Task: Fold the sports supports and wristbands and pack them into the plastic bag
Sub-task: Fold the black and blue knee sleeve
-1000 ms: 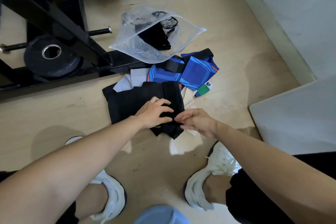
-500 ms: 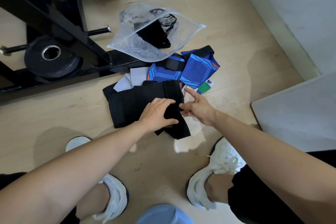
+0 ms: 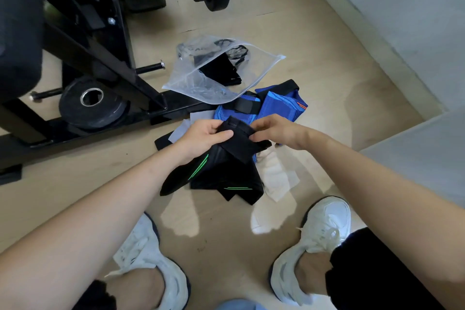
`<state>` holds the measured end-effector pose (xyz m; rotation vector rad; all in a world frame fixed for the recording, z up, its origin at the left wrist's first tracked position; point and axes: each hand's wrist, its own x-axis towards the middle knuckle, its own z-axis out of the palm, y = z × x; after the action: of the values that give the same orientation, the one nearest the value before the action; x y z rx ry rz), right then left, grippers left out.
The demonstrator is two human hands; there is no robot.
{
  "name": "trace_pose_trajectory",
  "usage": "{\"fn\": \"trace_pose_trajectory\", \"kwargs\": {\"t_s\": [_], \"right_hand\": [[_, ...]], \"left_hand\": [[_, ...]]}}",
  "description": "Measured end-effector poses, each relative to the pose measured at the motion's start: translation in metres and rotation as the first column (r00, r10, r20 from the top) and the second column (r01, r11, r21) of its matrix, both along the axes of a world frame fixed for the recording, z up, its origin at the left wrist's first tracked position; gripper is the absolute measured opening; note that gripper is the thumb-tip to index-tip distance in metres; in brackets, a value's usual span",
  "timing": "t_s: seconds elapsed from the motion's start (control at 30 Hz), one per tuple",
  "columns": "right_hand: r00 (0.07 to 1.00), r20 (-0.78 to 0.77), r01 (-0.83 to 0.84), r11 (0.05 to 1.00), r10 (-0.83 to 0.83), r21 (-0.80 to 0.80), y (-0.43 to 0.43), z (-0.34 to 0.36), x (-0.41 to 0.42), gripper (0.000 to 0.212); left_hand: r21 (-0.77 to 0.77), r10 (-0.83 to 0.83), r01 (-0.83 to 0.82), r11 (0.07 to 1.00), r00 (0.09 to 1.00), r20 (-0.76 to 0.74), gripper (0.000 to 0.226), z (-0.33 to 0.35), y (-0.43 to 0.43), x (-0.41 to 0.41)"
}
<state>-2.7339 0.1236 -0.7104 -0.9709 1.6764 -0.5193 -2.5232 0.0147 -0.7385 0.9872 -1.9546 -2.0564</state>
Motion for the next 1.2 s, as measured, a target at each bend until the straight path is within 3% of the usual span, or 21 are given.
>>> {"fn": "trace_pose_trajectory", "kwargs": {"t_s": [0.1,0.23,0.33,0.4,0.5,0.67,0.8,0.9,1.03,1.2], "right_hand": [[0.974,0.226,0.018,0.999,-0.025,0.033,0.002,0.004,-0.002,0.021],[0.849,0.519,0.073,0.995,-0.097,0.067,0.001,-0.002,0.003,0.033],[0.814,0.554,0.152,0.984,-0.178,0.092,0.004,-0.008,0.006,0.040],[0.806,0.549,0.195,0.975,-0.223,0.111,0.007,-0.011,0.007,0.039],[0.786,0.561,0.224,0.965,-0.260,0.134,0.012,-0.017,0.006,0.036],[0.784,0.552,0.261,0.958,-0.284,0.122,0.013,-0.019,0.007,0.033],[0.793,0.540,0.267,0.957,-0.283,0.110,0.012,-0.021,0.009,0.034],[0.808,0.522,0.253,0.961,-0.272,0.108,0.013,-0.024,0.009,0.031],[0.874,0.401,0.267,0.961,-0.273,0.072,0.016,-0.032,0.006,0.024],[0.918,0.293,0.275,0.961,-0.267,0.014,0.016,-0.037,0.008,0.022]], "left_hand": [[0.093,0.108,-0.100,0.991,0.991,-0.079,0.019,0.006,-0.013,0.006],[0.232,0.221,-0.199,0.952,0.973,-0.072,0.028,0.005,-0.024,0.008],[0.076,0.311,-0.313,0.947,0.950,0.028,0.021,0.009,-0.020,0.003],[-0.073,0.338,-0.332,0.941,0.936,0.101,0.027,0.008,-0.014,0.001],[-0.203,0.266,-0.235,0.951,0.954,0.142,0.037,-0.005,-0.006,0.002],[-0.304,0.170,-0.130,0.944,0.979,0.109,0.022,-0.017,0.004,0.003],[-0.467,0.064,0.008,0.884,0.988,0.139,0.035,-0.019,0.010,0.005],[-0.249,0.141,-0.127,0.960,0.989,0.036,0.006,-0.018,0.011,0.000],[-0.005,0.320,-0.320,0.947,0.947,0.019,0.010,-0.017,0.003,0.003],[0.157,0.314,-0.306,0.939,0.949,-0.027,0.018,-0.018,-0.001,0.011]]}}
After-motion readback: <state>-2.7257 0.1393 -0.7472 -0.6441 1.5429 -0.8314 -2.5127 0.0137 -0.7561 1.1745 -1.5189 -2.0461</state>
